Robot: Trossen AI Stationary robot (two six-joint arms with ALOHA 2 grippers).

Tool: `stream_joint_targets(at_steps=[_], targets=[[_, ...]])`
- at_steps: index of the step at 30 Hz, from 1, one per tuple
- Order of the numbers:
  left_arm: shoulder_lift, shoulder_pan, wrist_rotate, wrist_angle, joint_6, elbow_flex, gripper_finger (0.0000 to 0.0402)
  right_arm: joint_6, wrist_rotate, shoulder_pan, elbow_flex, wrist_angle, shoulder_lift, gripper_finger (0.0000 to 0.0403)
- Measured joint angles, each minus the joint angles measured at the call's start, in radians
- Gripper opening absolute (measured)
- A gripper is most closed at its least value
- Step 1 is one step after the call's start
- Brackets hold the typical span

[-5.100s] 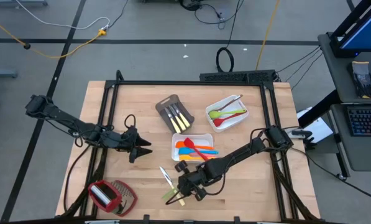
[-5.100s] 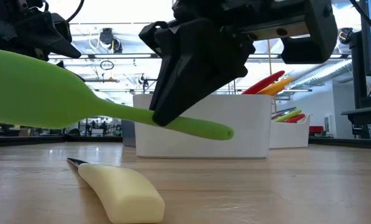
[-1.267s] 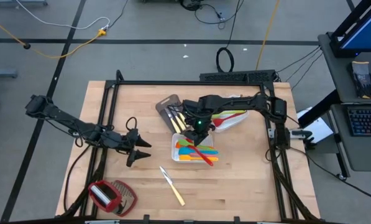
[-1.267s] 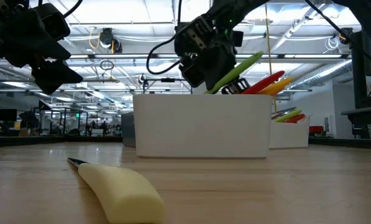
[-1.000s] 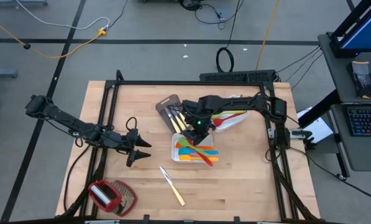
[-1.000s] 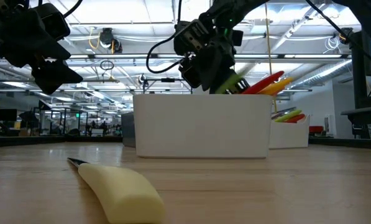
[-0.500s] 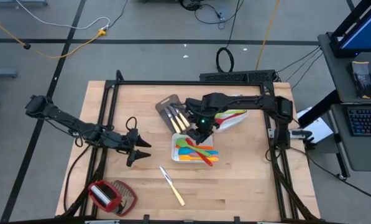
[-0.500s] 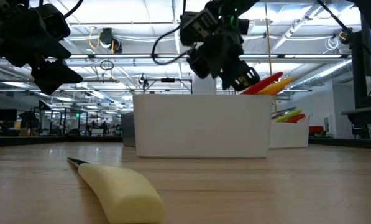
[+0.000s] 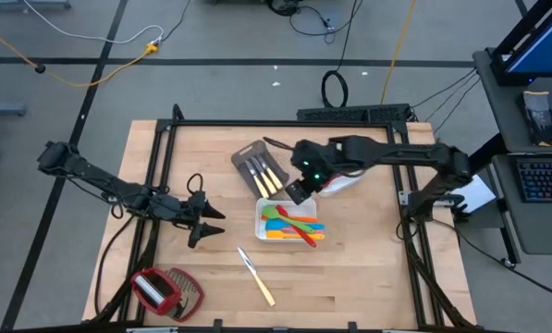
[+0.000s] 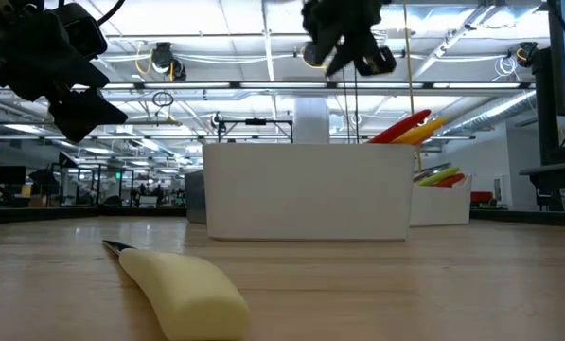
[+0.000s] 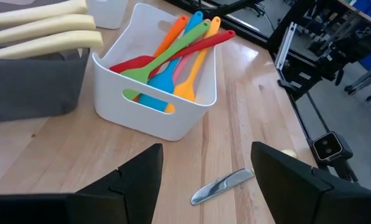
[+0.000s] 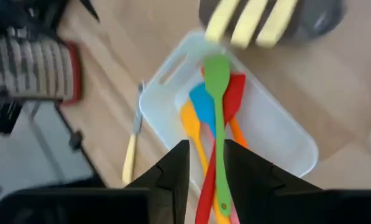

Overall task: Pick & Place Kitchen Items
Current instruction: Put the yellow knife into the black bin

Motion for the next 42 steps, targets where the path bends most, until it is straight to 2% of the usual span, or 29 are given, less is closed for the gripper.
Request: stream_joint_targets(at_steps=[7, 11, 14, 17, 20, 25, 31, 37, 42], targets=[[0.0, 0.0, -0.002, 0.048, -0.006, 0.0, 0.025, 0.084, 0.272, 0.128, 0.0, 0.021, -0.118, 0.0089], [0.0, 0.0, -0.026, 0.103, -0.095, 0.0, 0.025, 0.08, 0.387, 0.209, 0.0, 0.032, -0.153, 0.0089], [0.0, -0.003, -0.016, 0.133, -0.102, 0.0, 0.025, 0.054, 0.445, 0.25, 0.0, 0.028, -0.168, 0.0089], [0.001, -0.02, 0.028, 0.189, -0.102, 0.0, 0.025, -0.05, 0.452, 0.275, 0.0, 0.027, -0.179, 0.0089], [0.001, -0.049, 0.018, 0.241, -0.117, 0.0, 0.025, -0.162, 0.451, 0.283, 0.0, 0.026, -0.185, 0.0089], [0.001, -0.082, -0.139, 0.268, -0.209, 0.001, 0.025, -0.318, 0.452, 0.288, 0.0, -0.036, -0.201, 0.0089], [0.01, -0.114, -0.305, 0.277, -0.198, 0.03, 0.025, -0.432, 0.456, 0.311, -0.008, -0.111, -0.242, 0.0089], [0.127, -0.112, -0.363, 0.273, -0.195, 0.117, 0.025, -0.474, 0.55, 0.349, -0.134, -0.058, -0.379, 0.0089], [0.289, -0.112, -0.365, 0.225, -0.237, 0.229, 0.025, -0.469, 0.552, 0.36, -0.307, 0.043, -0.543, 0.0089]])
